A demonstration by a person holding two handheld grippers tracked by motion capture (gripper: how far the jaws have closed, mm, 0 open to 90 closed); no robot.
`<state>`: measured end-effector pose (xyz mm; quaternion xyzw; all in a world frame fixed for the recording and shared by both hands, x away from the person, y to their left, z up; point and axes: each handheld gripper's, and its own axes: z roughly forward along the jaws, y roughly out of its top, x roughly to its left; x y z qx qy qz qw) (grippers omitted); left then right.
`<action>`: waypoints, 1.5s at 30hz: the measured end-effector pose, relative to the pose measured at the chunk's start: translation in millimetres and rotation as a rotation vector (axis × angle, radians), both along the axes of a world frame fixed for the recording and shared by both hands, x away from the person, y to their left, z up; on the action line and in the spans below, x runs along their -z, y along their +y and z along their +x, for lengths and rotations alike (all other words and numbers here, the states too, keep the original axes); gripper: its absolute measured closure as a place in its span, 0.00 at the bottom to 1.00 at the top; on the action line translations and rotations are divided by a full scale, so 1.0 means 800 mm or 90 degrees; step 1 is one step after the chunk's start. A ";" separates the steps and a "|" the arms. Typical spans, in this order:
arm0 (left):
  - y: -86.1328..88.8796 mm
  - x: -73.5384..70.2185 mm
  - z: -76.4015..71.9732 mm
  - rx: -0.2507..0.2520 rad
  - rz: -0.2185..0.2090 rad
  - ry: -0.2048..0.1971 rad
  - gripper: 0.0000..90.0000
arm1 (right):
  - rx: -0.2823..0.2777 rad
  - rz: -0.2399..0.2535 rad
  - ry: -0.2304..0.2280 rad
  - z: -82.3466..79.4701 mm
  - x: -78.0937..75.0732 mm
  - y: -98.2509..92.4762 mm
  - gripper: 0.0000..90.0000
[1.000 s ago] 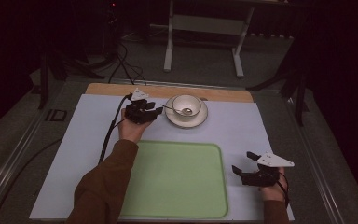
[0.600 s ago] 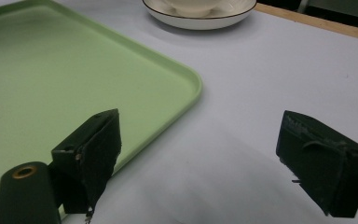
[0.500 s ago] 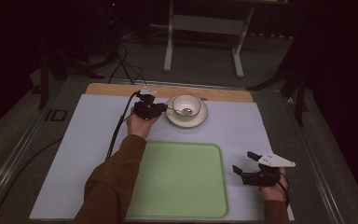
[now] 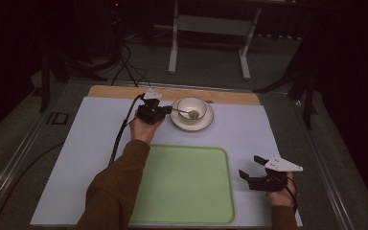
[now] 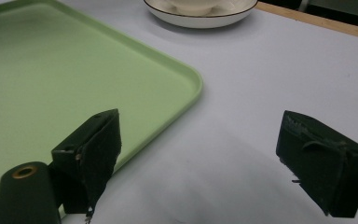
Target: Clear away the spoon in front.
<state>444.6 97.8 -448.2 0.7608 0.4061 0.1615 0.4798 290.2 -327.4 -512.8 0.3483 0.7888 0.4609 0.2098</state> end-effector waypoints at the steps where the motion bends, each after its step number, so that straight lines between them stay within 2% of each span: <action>1: 0.000 -0.001 -0.001 -0.001 0.000 -0.002 0.99 | 0.000 0.000 0.000 0.000 0.000 0.000 0.15; 15: 0.007 -0.012 -0.009 -0.019 -0.010 -0.031 0.99 | -0.001 -0.001 0.000 0.000 0.000 0.000 0.15; 31: 0.023 -0.025 -0.018 -0.028 -0.020 -0.047 0.99 | -0.001 -0.001 0.000 0.000 0.000 0.001 0.15; 45: 0.039 -0.041 -0.032 -0.025 -0.010 -0.065 0.99 | -0.002 -0.003 0.001 0.000 0.000 0.001 0.15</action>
